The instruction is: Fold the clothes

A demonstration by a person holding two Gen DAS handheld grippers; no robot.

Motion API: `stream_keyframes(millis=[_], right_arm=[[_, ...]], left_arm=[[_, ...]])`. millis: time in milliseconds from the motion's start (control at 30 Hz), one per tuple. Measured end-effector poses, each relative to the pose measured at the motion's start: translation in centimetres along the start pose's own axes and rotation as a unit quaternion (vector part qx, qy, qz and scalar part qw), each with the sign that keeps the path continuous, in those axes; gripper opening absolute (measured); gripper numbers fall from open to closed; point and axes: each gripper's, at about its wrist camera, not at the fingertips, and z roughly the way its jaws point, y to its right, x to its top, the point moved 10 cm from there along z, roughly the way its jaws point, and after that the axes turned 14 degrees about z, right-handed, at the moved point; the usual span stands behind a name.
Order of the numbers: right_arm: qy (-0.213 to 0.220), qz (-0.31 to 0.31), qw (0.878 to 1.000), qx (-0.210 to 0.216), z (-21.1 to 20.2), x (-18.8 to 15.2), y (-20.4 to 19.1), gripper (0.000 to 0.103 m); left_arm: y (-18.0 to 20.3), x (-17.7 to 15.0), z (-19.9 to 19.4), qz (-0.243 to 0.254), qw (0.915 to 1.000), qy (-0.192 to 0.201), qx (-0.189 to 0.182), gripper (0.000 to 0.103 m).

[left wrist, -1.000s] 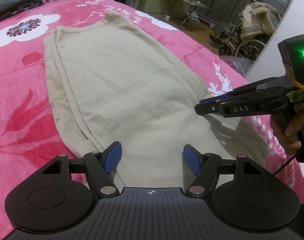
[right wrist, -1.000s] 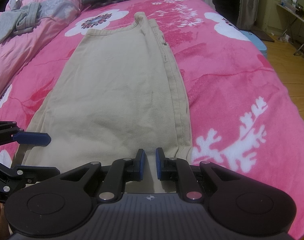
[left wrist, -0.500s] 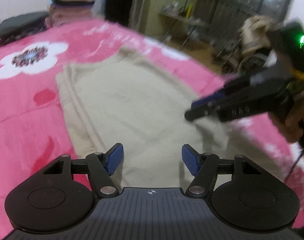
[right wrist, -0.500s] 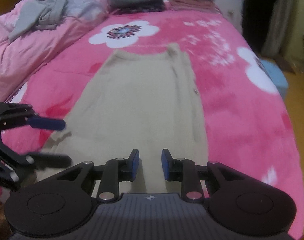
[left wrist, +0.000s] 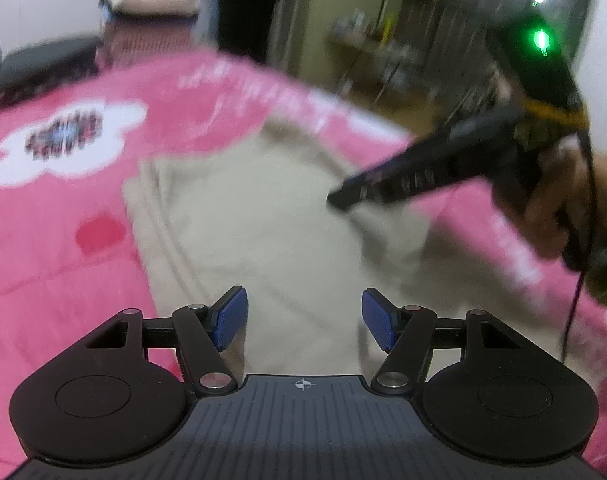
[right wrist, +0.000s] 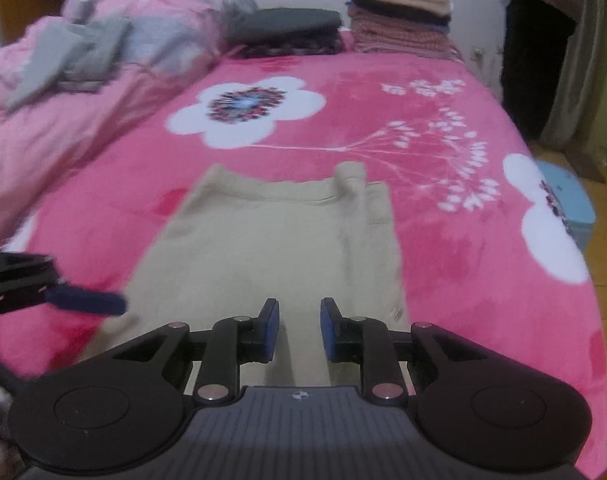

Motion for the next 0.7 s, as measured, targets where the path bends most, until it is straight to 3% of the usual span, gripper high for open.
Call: stream_keyframes(millis=[67,233,500,700], right_arm=[[0.000,0.012,1.000,0.001,1.0,0.5,0.5,0.023],[0.058,-0.020,0.998,0.020,-1.0,3.4,-0.7,0.023],[0.093,-0.093,0.991,-0.031,1.6,6.0,-0.8,0.023],[0.105,-0.093,0.989,-0.039,1.9,6.5,-0.6,0.023]], left_arm=[[-0.2,0.1,0.0,0.003,1.0000,0.007,0.001,0.058],[-2.1,2.9,-2.0,0.014,0.9970,0.069,0.032,0.059],[-6.2,4.6,2.8,0.023,0.9930,0.044,0.107,0.052],[-7.1,4.3,2.9,0.006,0.9921,0.053,0.113,0.052]])
